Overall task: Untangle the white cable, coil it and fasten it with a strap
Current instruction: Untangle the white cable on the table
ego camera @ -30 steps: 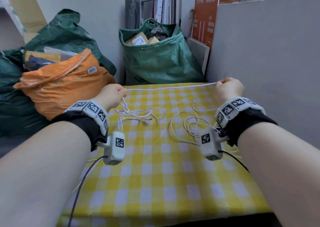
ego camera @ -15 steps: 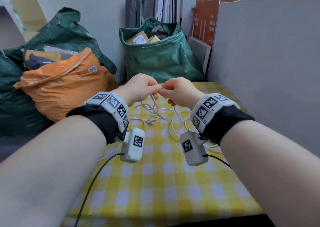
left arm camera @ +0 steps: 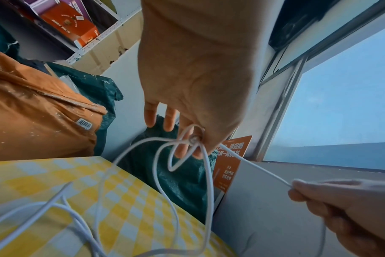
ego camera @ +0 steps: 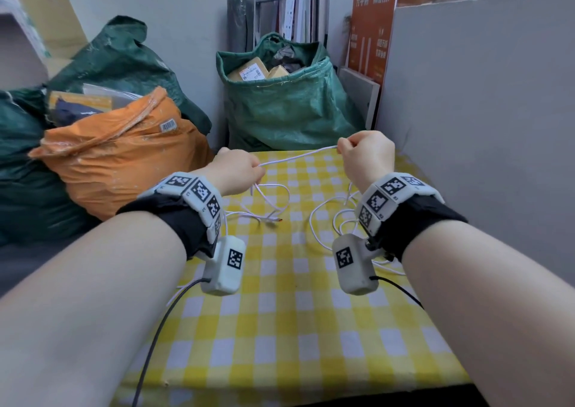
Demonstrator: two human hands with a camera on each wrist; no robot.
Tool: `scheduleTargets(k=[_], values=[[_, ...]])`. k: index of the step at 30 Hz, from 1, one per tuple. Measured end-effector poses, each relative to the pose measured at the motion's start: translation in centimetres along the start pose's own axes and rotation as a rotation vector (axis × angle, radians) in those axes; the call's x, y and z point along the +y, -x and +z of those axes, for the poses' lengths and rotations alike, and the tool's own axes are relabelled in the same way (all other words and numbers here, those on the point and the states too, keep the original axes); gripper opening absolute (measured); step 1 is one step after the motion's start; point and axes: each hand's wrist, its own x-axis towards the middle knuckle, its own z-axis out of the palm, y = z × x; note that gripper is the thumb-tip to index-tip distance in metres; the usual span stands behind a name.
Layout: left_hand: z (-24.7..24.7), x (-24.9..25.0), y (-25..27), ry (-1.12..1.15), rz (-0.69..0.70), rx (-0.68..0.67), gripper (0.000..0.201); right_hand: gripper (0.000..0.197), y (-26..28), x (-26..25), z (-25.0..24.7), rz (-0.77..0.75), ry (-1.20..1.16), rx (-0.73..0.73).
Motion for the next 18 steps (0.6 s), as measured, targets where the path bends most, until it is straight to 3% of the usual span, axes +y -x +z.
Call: scheduleTargets(k=[7, 12, 15, 18], values=[[0.4, -0.5, -0.2, 0.406, -0.022, -0.057, 0.022, 0.026, 0.1, 1.2, -0.1, 0.052, -0.001, 0.045], [0.3, -0.4, 0.3, 0.472, -0.055, -0.227, 0.02, 0.026, 0.1, 1.9, 0.1, 0.105, 0.063, 0.051], [0.1, -0.4, 0.8, 0.432, -0.032, -0.212, 0.012, 0.026, 0.0, 2.2, 0.0, 0.132, 0.142, 0.034], [0.4, -0.2, 0.9, 0.491, -0.012, -0.173, 0.016, 0.025, 0.2, 1.6, -0.4, 0.125, 0.264, -0.081]])
